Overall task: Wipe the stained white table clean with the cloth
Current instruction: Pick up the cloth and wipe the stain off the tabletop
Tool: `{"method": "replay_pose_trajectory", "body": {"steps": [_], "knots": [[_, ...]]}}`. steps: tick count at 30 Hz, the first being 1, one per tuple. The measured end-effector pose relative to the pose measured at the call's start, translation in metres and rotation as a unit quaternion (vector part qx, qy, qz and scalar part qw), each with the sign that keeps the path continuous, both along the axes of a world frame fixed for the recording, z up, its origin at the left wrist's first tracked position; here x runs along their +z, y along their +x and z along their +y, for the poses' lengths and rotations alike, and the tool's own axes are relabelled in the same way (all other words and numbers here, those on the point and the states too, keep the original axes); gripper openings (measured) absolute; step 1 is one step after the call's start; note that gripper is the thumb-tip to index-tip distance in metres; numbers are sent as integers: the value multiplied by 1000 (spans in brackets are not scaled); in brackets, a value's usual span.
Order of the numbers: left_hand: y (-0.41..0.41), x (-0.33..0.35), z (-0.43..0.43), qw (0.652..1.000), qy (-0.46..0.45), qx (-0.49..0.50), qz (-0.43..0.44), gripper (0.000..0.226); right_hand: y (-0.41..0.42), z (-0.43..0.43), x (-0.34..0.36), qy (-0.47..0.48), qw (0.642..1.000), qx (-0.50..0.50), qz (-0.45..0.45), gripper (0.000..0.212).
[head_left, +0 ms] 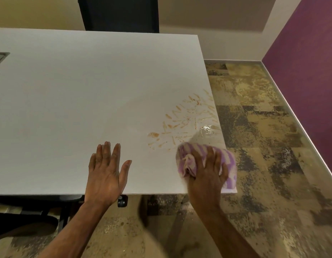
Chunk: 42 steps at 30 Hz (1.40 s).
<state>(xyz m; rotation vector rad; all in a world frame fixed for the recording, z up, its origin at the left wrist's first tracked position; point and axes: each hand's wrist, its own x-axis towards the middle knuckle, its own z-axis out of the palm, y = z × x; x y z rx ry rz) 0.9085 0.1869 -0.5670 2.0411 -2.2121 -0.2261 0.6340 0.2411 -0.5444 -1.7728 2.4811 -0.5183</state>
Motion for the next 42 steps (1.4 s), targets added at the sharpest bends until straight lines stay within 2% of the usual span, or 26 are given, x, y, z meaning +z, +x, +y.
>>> {"method": "replay_pose_trajectory", "body": {"steps": [4, 7, 11, 15, 21, 25, 31, 33, 35, 37, 39, 42], "knots": [[0, 1, 0, 1000, -1, -3, -8, 76, 27, -27, 6, 5, 1000, 9, -18, 69], [-1, 1, 0, 1000, -4, -3, -12, 76, 53, -30, 8, 16, 998, 64, -23, 79], [-2, 4, 2, 1000, -12, -8, -10, 76, 86, -8, 8, 25, 989, 146, -5, 87], [-3, 8, 2, 1000, -11, -9, -11, 76, 86, 28, 2, 4, 987, 156, -25, 96], [-3, 9, 2, 1000, 0, -5, -6, 79, 21, 59, -4, -6, 996, 82, -46, 96], [-4, 11, 2, 1000, 8, -5, -6, 80, -17, 47, 4, 23, 996, 4, -83, 69], [-5, 14, 3, 1000, 10, -3, -8, 80, -46, 5, 9, 70, 987, -122, -80, 60], [-5, 14, 3, 1000, 7, -3, -10, 80, -40, -6, 15, 33, 984, -143, -99, 57], [-5, 14, 3, 1000, 7, -1, -12, 80, -17, -10, 21, -54, 989, -109, -90, 55], [-5, 12, 3, 1000, 7, -1, -16, 79, 17, -8, 22, -93, 992, -40, -73, 61], [-4, 12, 3, 1000, 6, 0, -15, 78, 59, 0, 21, -79, 994, 34, -71, 81], [-4, 12, 2, 1000, 1, -2, -6, 76, 107, 17, 17, -8, 992, 119, -48, 92]]}}
